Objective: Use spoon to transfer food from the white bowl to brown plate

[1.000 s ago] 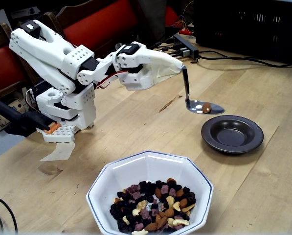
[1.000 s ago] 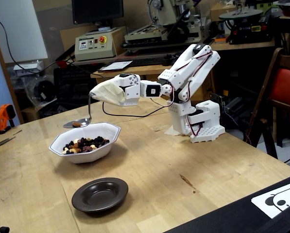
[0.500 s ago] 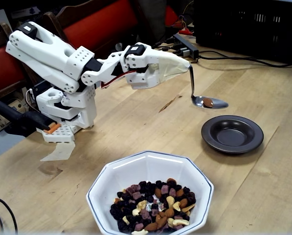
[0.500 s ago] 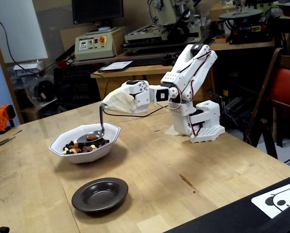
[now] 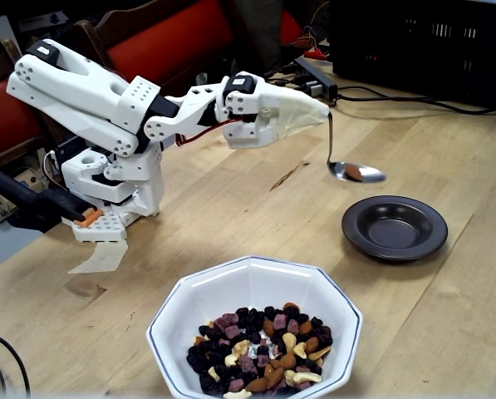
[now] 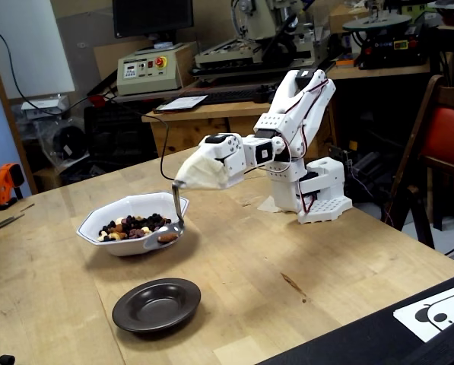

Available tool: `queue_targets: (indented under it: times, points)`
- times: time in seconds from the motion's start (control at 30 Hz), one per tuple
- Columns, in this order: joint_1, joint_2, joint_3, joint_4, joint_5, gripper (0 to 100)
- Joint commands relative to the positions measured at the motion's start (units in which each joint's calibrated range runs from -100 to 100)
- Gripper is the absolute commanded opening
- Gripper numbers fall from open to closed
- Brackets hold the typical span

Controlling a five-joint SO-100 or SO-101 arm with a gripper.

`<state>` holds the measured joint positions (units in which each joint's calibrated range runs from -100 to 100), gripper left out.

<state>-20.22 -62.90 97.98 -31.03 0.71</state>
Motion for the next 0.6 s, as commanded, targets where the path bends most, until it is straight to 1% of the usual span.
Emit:
queue_targets:
  times: [0.0,0.27,0.57]
  points:
    - [-0.52,-5.18,0.34,4.94,0.20,2]
    - [-0.82,-9.54,0.34,12.30,0.20,2]
    - [-0.82,-9.11,0.34,14.11,0.20,2]
